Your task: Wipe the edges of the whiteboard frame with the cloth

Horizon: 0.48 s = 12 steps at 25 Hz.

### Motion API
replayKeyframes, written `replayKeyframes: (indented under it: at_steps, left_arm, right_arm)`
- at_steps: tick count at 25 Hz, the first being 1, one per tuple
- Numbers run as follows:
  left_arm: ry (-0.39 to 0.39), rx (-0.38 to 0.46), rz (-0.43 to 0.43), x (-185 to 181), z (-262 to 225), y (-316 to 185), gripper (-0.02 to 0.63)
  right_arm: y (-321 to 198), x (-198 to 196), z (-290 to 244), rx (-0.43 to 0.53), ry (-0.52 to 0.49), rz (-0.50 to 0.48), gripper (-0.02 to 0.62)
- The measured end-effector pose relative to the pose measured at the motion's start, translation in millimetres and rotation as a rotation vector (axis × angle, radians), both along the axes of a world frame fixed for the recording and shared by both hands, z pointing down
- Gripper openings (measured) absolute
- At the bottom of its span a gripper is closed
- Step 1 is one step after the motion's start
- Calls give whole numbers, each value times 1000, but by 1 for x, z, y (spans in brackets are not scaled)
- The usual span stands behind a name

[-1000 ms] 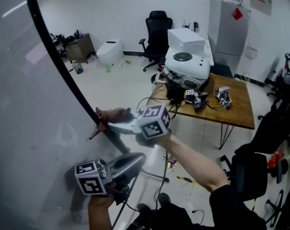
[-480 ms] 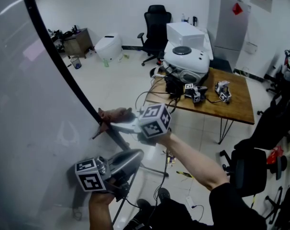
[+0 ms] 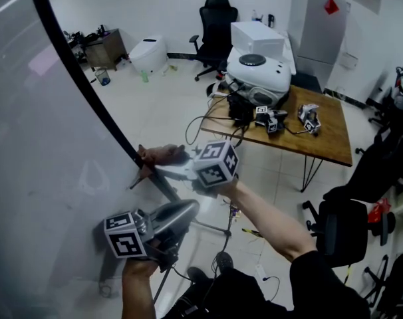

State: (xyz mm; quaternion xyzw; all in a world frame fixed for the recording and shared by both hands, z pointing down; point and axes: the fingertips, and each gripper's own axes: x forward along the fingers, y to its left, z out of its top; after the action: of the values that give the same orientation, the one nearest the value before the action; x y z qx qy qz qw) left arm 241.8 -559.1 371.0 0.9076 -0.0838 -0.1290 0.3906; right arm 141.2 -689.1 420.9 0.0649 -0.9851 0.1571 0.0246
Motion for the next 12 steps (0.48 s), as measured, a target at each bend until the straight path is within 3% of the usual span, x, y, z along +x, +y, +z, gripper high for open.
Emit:
replayKeyframes:
  at_steps: [12]
  left_arm:
    - [9,-11,6,4,31,5,-5]
  right_arm:
    - [6,6,19,-7,-51,19,85]
